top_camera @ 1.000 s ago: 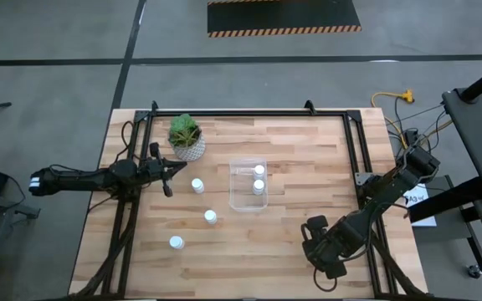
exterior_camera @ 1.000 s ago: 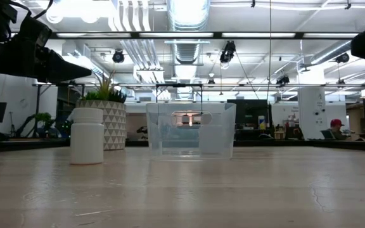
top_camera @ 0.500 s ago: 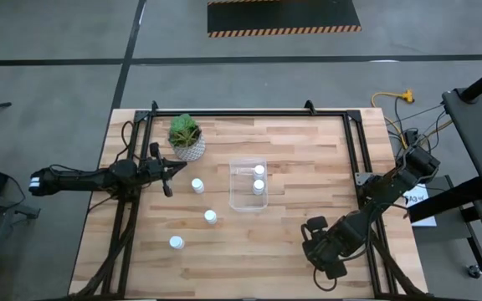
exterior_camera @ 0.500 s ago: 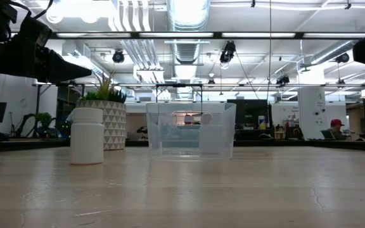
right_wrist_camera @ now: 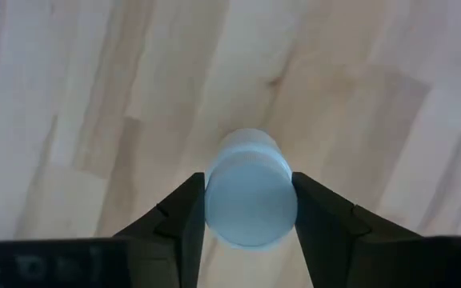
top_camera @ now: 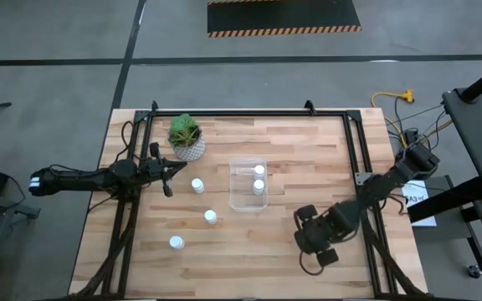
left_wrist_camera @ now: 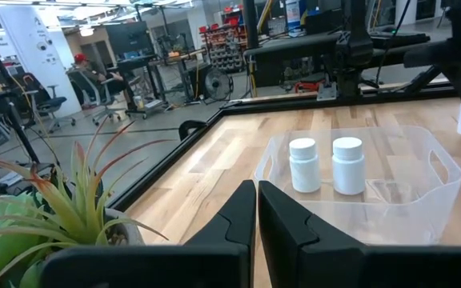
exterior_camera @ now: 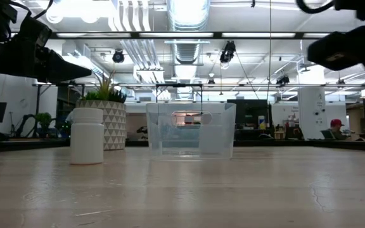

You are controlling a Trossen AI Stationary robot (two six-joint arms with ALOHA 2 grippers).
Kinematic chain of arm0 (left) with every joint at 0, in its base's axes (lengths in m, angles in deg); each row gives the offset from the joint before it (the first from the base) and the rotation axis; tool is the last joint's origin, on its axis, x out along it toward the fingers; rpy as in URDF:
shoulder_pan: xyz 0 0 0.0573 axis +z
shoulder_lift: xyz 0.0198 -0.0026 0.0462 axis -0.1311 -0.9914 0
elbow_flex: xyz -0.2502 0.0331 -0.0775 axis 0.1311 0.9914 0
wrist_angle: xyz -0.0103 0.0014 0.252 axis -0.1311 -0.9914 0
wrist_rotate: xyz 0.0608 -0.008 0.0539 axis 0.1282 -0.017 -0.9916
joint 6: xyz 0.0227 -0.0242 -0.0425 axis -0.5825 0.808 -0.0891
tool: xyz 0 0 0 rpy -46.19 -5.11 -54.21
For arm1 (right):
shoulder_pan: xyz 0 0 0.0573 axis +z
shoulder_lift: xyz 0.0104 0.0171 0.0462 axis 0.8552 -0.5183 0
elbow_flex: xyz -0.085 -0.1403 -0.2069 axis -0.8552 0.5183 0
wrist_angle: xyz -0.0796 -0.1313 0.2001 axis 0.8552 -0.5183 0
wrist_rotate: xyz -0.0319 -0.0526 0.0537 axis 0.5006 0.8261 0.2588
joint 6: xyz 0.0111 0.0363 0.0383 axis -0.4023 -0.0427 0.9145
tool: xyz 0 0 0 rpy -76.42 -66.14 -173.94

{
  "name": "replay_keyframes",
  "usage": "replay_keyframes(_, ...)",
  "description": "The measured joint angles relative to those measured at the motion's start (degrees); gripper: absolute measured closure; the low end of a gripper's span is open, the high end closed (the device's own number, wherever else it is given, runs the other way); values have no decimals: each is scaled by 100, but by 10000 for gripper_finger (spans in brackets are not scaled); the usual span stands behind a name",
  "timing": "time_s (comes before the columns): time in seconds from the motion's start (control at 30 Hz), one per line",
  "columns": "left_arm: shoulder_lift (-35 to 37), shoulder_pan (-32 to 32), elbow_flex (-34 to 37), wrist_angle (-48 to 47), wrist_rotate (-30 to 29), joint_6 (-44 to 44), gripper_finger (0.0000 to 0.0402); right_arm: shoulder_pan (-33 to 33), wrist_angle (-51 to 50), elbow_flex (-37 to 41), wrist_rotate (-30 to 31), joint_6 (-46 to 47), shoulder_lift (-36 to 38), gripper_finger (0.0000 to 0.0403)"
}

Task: Pick and place pill bottles into a basket
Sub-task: Put the white pill bottle into the transparent container

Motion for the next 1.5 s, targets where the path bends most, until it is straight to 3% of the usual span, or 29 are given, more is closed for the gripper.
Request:
replay_keyframes(0.3, 0, 0, 0, 2, 2, 1, 402, -972, -87, -246, -13, -1137, 362, 259)
replay_keyframes(0.7, -4, -1, 0, 1, 0, 0, 402, -1695, -399, -1373, -17, -2443, 280, 259)
replay_keyframes(1.5, -63, 0, 0, 2, 0, 2, 402, -2759, -959, -3002, -22, -3725, -1181, 259)
